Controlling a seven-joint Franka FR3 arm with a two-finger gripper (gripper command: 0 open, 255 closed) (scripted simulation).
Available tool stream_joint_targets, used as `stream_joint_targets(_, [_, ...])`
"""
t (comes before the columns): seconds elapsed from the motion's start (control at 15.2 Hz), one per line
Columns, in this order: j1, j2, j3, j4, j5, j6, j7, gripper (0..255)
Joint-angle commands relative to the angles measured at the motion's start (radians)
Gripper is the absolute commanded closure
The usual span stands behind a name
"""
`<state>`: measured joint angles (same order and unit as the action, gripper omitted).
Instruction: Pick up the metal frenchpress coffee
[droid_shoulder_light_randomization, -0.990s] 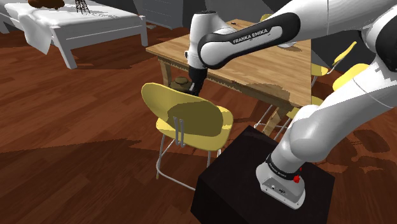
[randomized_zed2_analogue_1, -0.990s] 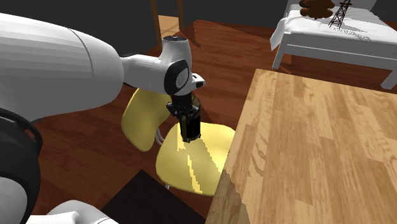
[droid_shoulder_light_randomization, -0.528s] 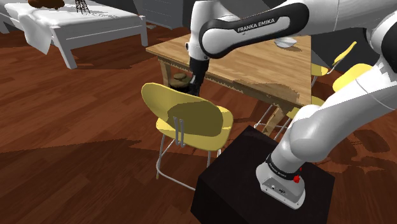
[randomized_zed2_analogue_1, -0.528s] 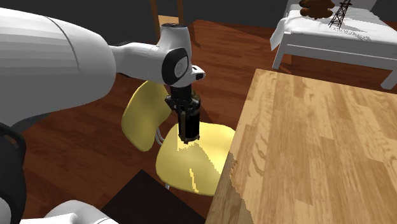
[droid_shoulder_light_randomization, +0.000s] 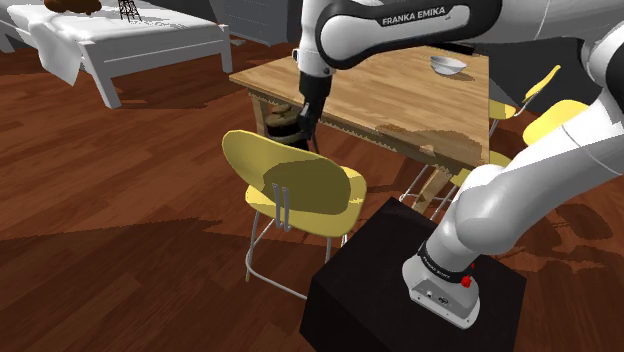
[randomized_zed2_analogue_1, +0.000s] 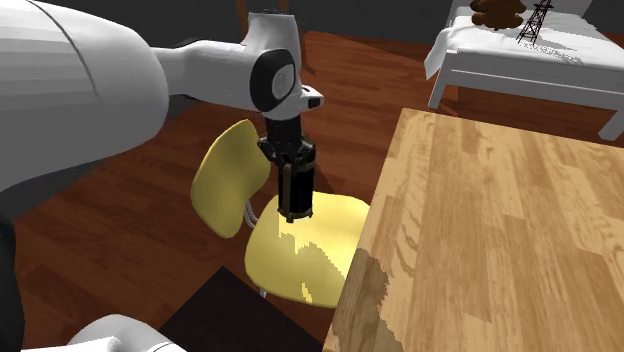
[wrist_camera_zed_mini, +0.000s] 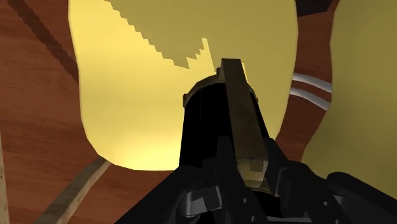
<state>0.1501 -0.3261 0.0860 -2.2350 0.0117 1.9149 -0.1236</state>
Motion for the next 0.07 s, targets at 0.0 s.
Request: stream_joint_targets(0.0, [0.001, -0.001, 0.001, 0.009, 0.000, -0.007, 0.002, 255])
